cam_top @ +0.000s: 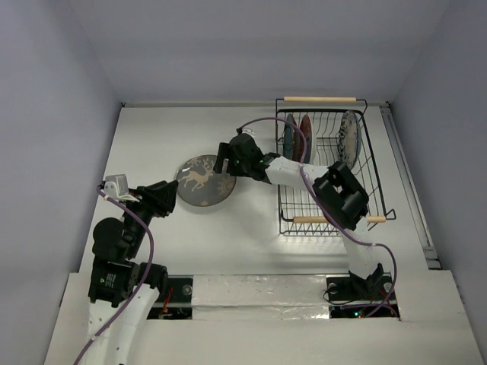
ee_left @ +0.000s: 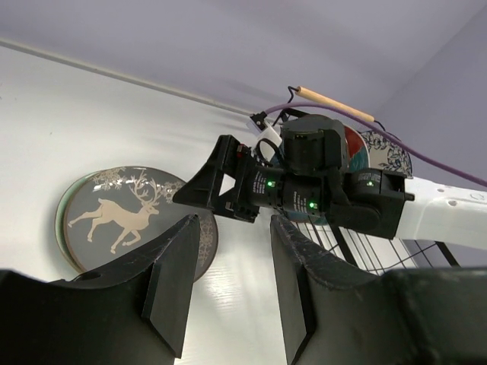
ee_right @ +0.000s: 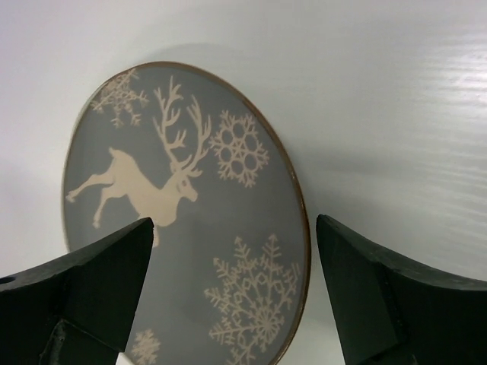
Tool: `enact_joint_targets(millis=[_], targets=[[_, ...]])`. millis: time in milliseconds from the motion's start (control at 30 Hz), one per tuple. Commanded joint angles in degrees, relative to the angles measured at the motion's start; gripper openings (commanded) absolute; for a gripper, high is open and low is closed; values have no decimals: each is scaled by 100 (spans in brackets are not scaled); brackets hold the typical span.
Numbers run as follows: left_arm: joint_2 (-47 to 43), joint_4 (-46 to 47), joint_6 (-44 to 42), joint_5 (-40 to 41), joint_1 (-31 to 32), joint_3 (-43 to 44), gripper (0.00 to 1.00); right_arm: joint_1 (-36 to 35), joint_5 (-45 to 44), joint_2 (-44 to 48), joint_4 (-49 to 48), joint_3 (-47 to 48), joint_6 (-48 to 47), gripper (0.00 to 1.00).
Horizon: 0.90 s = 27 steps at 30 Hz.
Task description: Unload the plates from the dish rack
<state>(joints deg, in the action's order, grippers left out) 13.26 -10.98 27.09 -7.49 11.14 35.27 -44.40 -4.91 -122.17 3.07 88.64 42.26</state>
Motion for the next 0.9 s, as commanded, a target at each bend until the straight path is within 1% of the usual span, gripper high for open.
enact_joint_targets(millis=[0,67,167,200,233,267,367,400,433,467,500,533,567,600,633,733,767,867], targets=[[-34,246,-11,-51,-33,77,39,-191,-730,-123,711,531,-499,93],[-42,246,-11,-51,-85,77,39,-261,-994,-158,975,645,-613,94],[-51,246,-2,-60,-85,77,39,-393,-1170,69,994,663,-736,94],[-51,246,-11,-60,-85,77,39,-446,-1205,184,976,637,-832,91],[-43,246,-11,-69,-85,77,39,-446,-1301,324,967,559,-886,87],[-42,237,-11,-69,-85,77,39,-446,-1354,656,959,506,-930,82],[-42,246,-2,-77,-85,77,39,-446,-1670,1237,1002,251,-1123,76],[-42,246,-11,-78,-85,77,39,-446,-1758,1640,1029,189,-1245,76],[-51,237,-2,-78,-85,77,39,-446,-1916,1852,1046,32,-1307,71],[-60,246,-11,-78,-85,77,39,-446,-2005,2055,1055,-57,-1378,63],[-60,246,-11,-78,-85,77,39,-446,-2084,2483,1055,-162,-1491,51],[-69,246,-11,-69,-85,77,39,-446,-2232,2696,1038,-276,-1545,36],[-77,246,-2,-77,-85,77,39,-446,-2277,2890,1064,-460,-1589,3],[-86,237,-11,-78,-85,77,39,-446,-2330,3101,1073,-557,-1676,0],[-78,246,-11,-69,-85,86,39,-299,-2461,3512,1073,-663,-1721,0],[-95,246,-2,-78,-85,77,39,-26,-2646,4006,1204,-945,-1932,0],[-95,246,-11,-78,-85,77,39,193,-2691,4217,1353,-980,-1976,0],[-104,255,-11,-86,-85,68,39,641,-2691,4412,1678,-1024,-2160,0]])
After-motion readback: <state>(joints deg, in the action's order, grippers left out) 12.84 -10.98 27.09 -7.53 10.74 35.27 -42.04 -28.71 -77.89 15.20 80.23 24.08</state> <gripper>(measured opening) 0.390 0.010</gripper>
